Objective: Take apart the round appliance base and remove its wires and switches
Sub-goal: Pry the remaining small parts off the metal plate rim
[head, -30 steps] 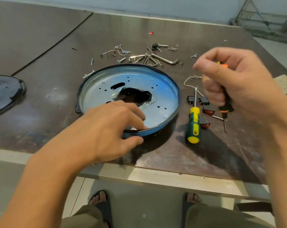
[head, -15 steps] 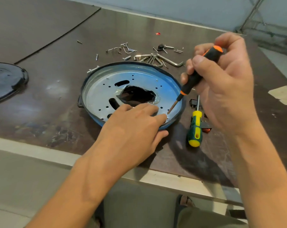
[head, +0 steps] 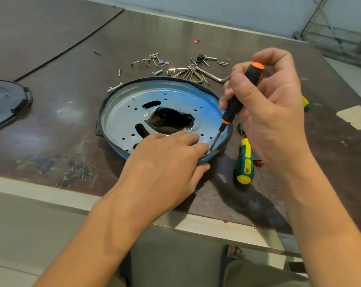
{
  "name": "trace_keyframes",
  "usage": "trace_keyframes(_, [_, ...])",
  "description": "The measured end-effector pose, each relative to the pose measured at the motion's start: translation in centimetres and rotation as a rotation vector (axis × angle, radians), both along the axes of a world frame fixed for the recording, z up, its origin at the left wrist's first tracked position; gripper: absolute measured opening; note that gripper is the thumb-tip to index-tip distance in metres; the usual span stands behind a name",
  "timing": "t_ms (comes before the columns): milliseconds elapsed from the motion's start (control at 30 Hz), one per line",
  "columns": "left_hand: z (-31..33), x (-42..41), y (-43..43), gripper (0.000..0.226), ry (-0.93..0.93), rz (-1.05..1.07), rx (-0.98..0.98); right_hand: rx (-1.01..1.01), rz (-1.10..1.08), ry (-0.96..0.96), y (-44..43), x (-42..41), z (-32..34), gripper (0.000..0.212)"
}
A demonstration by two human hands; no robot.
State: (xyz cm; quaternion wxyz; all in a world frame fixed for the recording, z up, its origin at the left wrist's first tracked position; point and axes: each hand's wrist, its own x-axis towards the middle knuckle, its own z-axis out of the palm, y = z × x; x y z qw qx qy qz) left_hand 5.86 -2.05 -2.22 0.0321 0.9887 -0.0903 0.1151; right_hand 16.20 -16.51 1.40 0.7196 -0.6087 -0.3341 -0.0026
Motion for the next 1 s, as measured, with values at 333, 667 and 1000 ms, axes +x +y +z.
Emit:
trace_keyframes(333, [0.1,0.1,0.1,0.04,-0.022,-0.016,0.069,0.043,0.009,0.017,0.4,0.1,-0.4,0.027])
trace_keyframes(667, [0.2,0.0,-0.2,0.039,-0.029,0.041,0.068,0.09,0.071,0.117,0.8,-0.9,-0.1,0.025])
trace_keyframes(1000, [0.1,-0.2,-0.2,0.041,-0.043,0.035,0.06,-0.011,0.095,0.025,0.3,-0.5,0.3,0.021])
